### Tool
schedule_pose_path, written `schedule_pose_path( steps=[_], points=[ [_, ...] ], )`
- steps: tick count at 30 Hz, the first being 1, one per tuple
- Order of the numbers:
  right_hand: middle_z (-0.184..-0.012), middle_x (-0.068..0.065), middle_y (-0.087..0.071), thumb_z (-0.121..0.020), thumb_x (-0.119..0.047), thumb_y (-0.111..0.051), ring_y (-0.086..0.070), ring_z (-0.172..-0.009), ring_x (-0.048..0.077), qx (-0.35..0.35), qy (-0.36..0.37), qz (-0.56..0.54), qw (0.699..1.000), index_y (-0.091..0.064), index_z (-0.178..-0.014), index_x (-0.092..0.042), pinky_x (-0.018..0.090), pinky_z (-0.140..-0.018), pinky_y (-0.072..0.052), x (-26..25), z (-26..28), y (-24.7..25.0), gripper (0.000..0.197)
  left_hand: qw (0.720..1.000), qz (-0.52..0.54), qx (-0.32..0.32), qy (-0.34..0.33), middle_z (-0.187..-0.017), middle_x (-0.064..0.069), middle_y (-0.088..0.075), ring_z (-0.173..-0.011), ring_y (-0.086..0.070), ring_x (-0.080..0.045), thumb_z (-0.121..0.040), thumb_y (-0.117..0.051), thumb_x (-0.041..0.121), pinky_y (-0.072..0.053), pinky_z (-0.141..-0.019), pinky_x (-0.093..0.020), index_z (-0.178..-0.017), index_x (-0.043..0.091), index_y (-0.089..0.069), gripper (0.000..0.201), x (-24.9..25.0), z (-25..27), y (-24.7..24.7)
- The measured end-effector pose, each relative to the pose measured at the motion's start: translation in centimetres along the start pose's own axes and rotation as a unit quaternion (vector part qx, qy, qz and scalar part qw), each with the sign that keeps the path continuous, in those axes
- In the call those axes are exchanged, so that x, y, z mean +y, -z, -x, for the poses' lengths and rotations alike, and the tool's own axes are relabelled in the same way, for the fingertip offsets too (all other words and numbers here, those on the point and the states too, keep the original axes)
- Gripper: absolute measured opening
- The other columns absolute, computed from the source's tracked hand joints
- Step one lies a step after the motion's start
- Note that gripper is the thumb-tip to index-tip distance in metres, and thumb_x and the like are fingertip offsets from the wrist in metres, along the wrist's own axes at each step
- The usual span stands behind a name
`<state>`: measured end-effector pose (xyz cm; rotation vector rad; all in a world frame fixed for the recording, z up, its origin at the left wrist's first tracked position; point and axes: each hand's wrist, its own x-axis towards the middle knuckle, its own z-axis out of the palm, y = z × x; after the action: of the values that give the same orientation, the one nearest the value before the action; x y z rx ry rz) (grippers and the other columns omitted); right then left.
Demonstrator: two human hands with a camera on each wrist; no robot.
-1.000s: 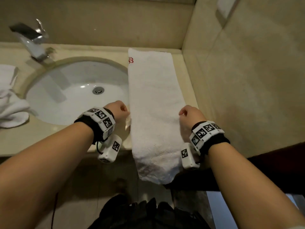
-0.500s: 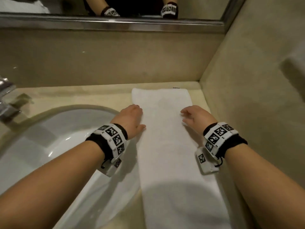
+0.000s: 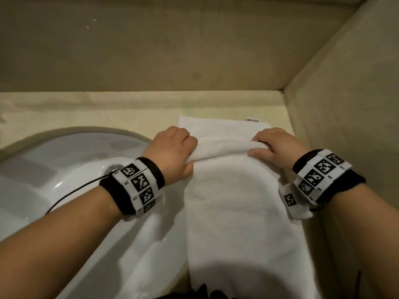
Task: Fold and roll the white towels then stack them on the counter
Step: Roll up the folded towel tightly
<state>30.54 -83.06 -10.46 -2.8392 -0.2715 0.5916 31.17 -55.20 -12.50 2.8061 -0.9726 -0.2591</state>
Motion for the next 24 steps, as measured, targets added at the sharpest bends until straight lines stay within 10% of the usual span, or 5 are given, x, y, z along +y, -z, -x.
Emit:
schedule_pose_path(
  steps=[9,14,21,24],
  points=[
    [-0.078,-0.005,-0.058,-0.081,-0.037,-0.063,-0.057,-0.076,0.024,0.073,-0.07,-0.173,0.98,-0.046,-0.084,-0.032,0.035,-0.067,-0.045,0.8,3.4,0.6,0.018,0.972,0.225,0.044,0.058,-0.1,-0.004,-0.062,-0.087,-0.053,-0.02,-0.082,-0.057,0.025,-0.038,-0.07,-0.028,-0.123,0.015,-0.044,0.044,0.7,2.2,0.3],
    [-0.106,-0.004,-0.054,-0.071,-0.023,-0.076,-0.055,-0.087,0.016,0.042,-0.12,-0.239,0.963,-0.043,-0.119,-0.026,0.027,-0.076,-0.044,0.8,4.0,-0.7,0.058,0.971,0.232,-0.006,0.055,-0.117,-0.004,-0.055,-0.114,-0.045,-0.024,-0.078,-0.07,0.031,-0.033,-0.097,-0.031,-0.125,0.016,-0.052,0.053,0.6,2.3,-0.6],
    [-0.083,-0.003,-0.057,-0.077,-0.018,-0.071,-0.052,-0.075,0.014,0.121,-0.159,-0.251,0.947,-0.061,-0.088,-0.019,0.021,-0.064,-0.035,1.4,5.1,-2.7,0.015,0.98,0.196,0.029,0.012,-0.143,-0.009,-0.041,-0.136,-0.031,-0.028,-0.082,-0.065,0.019,-0.023,-0.109,-0.032,-0.124,0.011,-0.057,0.044,0.2,3.4,-1.1],
    [-0.093,-0.003,-0.054,-0.081,-0.021,-0.067,-0.052,-0.084,0.015,0.146,-0.156,-0.264,0.94,-0.061,-0.099,-0.014,0.024,-0.074,-0.036,1.3,5.4,-3.0,0.02,0.971,0.23,0.0,0.059,-0.152,-0.007,-0.028,-0.144,-0.018,-0.023,-0.09,-0.053,0.014,-0.022,-0.115,-0.037,-0.135,0.015,-0.044,0.046,0.3,3.8,-1.0]
  ],
)
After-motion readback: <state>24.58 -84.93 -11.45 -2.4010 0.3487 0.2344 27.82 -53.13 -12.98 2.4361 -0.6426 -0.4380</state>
